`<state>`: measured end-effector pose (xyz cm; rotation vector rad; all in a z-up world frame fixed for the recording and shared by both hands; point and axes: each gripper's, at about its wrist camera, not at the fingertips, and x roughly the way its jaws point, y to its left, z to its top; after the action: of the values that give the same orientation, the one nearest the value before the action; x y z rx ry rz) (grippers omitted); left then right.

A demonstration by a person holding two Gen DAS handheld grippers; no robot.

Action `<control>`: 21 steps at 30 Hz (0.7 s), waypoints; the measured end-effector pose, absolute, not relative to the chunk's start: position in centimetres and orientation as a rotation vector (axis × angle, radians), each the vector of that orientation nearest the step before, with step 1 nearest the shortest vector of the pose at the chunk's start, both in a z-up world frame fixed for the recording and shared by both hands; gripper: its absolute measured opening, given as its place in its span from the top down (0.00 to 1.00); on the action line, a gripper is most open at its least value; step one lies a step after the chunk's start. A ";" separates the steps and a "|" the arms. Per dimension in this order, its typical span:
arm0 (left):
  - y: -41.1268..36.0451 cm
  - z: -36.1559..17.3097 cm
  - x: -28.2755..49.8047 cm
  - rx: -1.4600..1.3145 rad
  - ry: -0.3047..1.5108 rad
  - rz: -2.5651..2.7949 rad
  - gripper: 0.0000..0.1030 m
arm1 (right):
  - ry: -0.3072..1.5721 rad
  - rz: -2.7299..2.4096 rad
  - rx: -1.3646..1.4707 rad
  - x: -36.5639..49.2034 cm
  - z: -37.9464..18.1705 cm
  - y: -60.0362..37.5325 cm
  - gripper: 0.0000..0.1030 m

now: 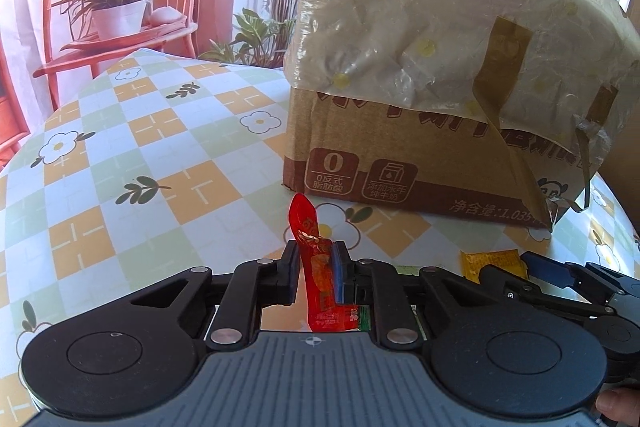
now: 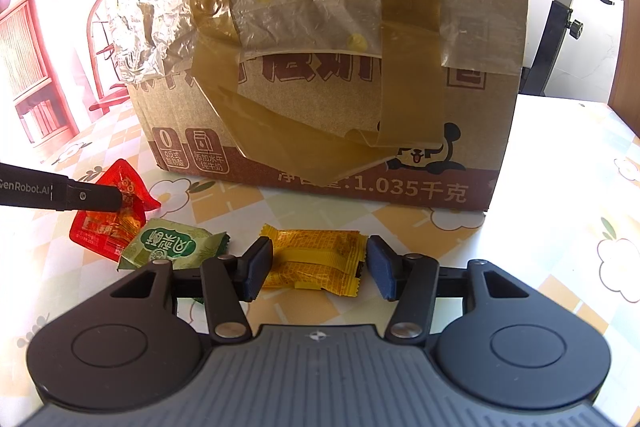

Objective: Organize snacks
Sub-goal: 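Lift the red packet with the left gripper while the right lowers around the gold packet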

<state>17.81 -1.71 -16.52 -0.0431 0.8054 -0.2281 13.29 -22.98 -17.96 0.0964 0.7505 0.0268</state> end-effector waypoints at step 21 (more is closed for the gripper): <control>-3.2 -17.1 18.8 -0.010 0.809 -0.246 0.84 | 0.756 0.044 0.093 13.4 -18.0 -22.8 0.39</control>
<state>18.82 -3.17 -17.14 -0.0099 0.8090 -0.2458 13.38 -22.85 -17.96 0.0931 0.7559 0.0444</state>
